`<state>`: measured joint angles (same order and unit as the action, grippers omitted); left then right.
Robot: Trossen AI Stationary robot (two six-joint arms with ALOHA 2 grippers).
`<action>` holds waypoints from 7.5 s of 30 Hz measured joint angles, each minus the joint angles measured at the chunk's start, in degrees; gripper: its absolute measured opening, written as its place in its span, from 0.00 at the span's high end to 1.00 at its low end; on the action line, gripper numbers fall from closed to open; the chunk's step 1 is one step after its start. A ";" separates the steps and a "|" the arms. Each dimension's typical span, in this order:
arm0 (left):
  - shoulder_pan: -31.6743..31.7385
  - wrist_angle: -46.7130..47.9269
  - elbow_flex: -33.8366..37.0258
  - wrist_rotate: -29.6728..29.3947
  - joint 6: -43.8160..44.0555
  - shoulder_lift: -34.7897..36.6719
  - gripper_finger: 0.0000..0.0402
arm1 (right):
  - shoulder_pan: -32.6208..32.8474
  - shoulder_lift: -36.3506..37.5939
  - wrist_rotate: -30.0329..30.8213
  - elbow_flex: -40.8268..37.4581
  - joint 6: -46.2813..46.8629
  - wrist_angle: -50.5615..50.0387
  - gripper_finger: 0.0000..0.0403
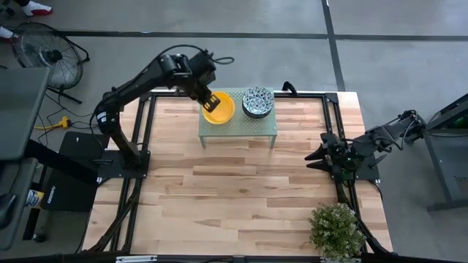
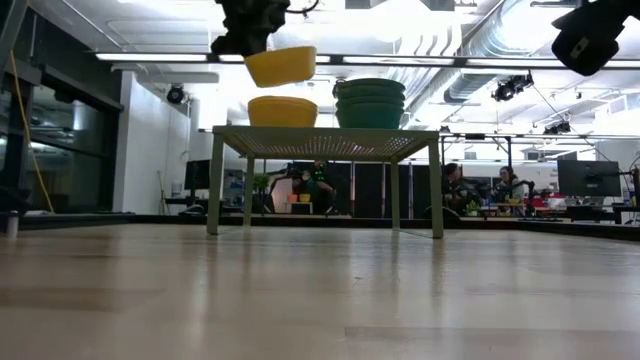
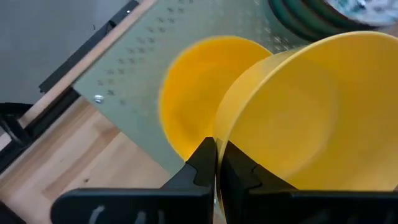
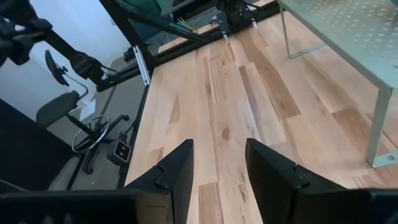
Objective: Pick & Place Mini bowls
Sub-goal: Stack the yellow bowl on the stacked yellow bowls on the shelf, then return to Home Position
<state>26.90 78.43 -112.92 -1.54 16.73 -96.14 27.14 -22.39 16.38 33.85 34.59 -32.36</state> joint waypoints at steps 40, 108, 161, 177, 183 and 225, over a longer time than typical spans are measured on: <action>6.11 1.16 0.11 2.09 1.05 -7.22 1.00 | 0.00 -0.02 2.34 0.00 1.56 -0.86 0.67; -4.43 -2.85 -16.24 -8.57 -26.52 -6.03 0.62 | 0.02 9.56 5.51 0.00 0.28 -1.27 0.67; -52.28 -106.05 90.92 -43.32 -7.26 45.35 0.62 | -16.18 22.01 3.15 -32.50 -4.84 50.73 0.67; -58.76 -114.73 100.87 -52.17 -6.16 45.35 0.62 | -28.50 21.64 -11.38 -33.29 0.29 44.13 0.67; -62.75 -116.69 104.63 -59.60 -6.14 45.29 0.62 | -28.52 21.66 -12.25 -33.29 -0.07 44.13 0.67; -68.17 -111.84 112.21 -59.57 -7.86 45.27 0.62 | -28.50 21.70 -7.74 -33.31 -12.57 42.10 0.67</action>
<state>-41.26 -33.41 -0.71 -61.11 8.88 -50.87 -1.37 -0.69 8.64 0.54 22.02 9.74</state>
